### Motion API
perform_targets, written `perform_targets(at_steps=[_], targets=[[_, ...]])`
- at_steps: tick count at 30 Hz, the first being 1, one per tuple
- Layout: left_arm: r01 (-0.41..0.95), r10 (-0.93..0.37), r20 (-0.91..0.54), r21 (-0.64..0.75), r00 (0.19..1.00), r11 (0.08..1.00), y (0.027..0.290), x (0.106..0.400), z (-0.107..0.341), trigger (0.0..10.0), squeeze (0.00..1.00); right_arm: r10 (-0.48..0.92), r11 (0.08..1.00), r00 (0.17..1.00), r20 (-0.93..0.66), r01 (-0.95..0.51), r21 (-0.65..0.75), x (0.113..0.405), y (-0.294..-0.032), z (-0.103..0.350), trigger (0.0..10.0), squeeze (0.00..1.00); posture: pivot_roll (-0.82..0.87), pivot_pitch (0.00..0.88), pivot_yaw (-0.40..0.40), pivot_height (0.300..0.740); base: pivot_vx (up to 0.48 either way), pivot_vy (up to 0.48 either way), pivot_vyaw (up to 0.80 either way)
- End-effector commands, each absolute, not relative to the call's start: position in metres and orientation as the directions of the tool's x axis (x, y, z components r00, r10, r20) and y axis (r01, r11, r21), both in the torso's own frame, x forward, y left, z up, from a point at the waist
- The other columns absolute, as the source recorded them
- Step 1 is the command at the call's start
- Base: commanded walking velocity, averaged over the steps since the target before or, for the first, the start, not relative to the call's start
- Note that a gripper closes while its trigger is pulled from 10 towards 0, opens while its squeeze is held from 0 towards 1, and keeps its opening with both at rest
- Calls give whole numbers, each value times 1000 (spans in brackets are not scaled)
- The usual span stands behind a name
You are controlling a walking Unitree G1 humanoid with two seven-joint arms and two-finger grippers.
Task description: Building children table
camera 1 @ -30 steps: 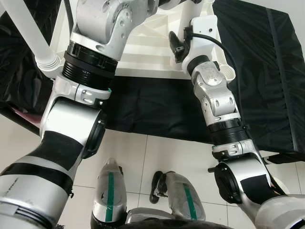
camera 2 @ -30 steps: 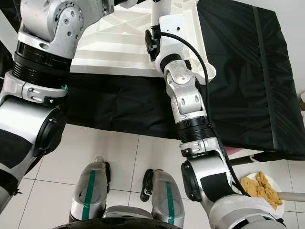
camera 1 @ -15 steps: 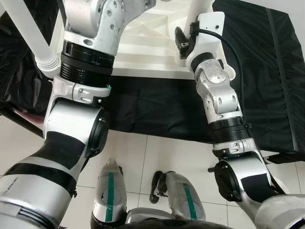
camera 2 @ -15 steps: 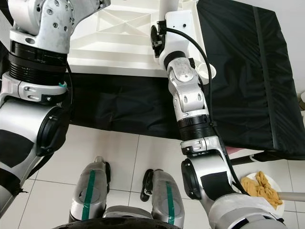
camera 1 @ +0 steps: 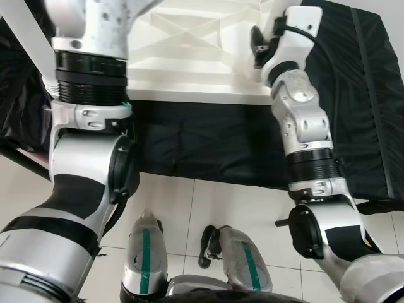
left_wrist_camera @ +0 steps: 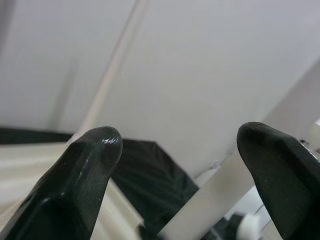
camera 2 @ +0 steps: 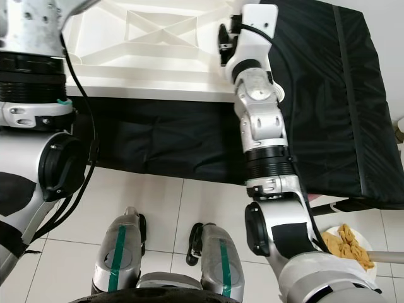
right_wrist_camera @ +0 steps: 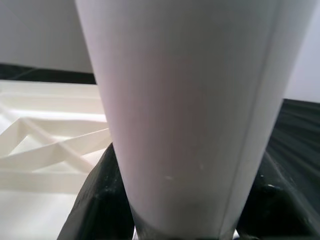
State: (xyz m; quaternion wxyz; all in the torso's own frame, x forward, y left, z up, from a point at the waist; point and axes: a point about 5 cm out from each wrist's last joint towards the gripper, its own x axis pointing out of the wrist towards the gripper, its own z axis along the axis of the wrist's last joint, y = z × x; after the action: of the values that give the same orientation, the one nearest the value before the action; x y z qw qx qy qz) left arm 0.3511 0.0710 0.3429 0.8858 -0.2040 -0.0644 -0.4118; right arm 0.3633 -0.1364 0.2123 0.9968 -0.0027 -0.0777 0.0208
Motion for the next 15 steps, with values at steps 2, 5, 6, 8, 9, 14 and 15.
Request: perform_targets(at_steps=[2,5,6,8,9,14,15], targets=[[709,-688,188,-278,701,648,73,350,313,10000,0,5,999,985,173,-14,49,363,-156,216,10000,0,128,54,-74,740,0,0,0],[687,-676,155,-294,720,664,74,350,299,10000,0,4,998,986,164,-14,58,362,-163,213,10000,0,128,54,-74,740,0,0,0],[687,-676,155,-294,720,664,74,350,299,10000,0,4,998,986,164,-14,58,362,-163,213,10000,0,128,54,-74,740,0,0,0],[658,-662,111,-311,742,686,76,347,276,10000,0,4,999,987,159,-12,49,361,-173,208,10000,0,119,44,-72,740,0,0,0],[649,-657,98,-318,747,691,76,345,266,10000,0,-1,999,988,157,-6,46,360,-179,206,10000,0,115,37,-72,740,0,0,0],[606,-625,35,-298,779,738,78,344,240,10000,0,-17,999,987,162,11,39,359,-191,204,10000,0,107,37,-67,740,0,0,0],[589,-611,9,-275,792,760,78,344,230,10000,0,-24,999,985,168,18,37,358,-194,205,10000,0,106,37,-66,740,0,0,0]])
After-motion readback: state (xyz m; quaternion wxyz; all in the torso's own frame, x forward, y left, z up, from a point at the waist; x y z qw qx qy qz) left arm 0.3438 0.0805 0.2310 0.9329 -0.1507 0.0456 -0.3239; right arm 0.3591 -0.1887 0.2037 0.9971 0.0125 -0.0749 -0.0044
